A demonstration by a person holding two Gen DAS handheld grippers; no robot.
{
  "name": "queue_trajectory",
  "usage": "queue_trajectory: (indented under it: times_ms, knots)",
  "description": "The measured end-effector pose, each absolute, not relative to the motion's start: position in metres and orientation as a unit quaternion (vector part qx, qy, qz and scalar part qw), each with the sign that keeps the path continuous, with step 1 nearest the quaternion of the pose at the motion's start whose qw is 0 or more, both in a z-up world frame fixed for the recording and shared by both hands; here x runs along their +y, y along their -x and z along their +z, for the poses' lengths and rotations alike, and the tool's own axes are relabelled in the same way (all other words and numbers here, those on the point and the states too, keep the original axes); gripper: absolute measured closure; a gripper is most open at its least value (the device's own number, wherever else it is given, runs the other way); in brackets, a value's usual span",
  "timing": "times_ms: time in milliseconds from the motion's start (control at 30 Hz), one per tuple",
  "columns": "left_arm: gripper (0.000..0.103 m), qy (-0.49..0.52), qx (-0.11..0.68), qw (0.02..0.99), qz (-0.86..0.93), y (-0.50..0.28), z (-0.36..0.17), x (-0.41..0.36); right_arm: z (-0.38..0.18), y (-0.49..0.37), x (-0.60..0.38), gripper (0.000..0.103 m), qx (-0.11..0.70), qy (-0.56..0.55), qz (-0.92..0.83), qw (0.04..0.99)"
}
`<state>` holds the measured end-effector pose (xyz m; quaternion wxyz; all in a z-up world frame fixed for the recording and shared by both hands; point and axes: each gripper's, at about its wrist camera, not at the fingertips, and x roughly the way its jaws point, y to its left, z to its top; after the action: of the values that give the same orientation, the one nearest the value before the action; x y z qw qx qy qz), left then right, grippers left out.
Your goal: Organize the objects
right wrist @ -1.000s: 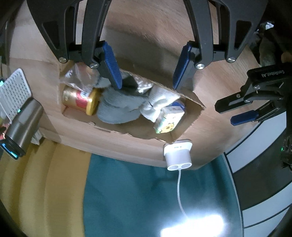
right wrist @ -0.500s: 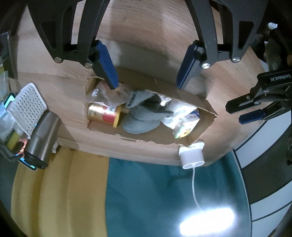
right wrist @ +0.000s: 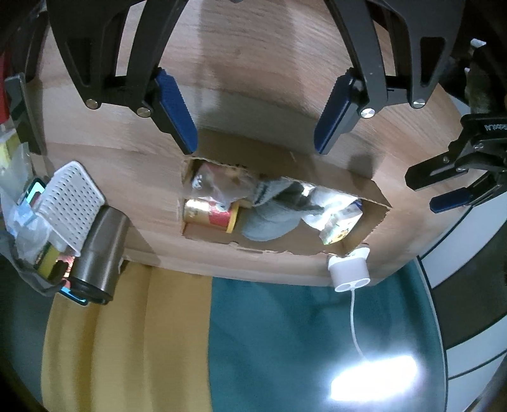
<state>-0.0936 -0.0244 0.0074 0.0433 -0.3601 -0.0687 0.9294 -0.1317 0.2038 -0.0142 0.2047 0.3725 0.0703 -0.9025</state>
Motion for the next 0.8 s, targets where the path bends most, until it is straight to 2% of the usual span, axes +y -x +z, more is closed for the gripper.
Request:
queue_trajectory:
  times_ms: [800]
  knots:
    - [0.007, 0.359, -0.054, 0.032, 0.931, 0.0923, 0.0120, -0.0279, -0.0111, 0.1291, 0.2077, 0.024, 0.063, -0.371, -0.906, 0.195]
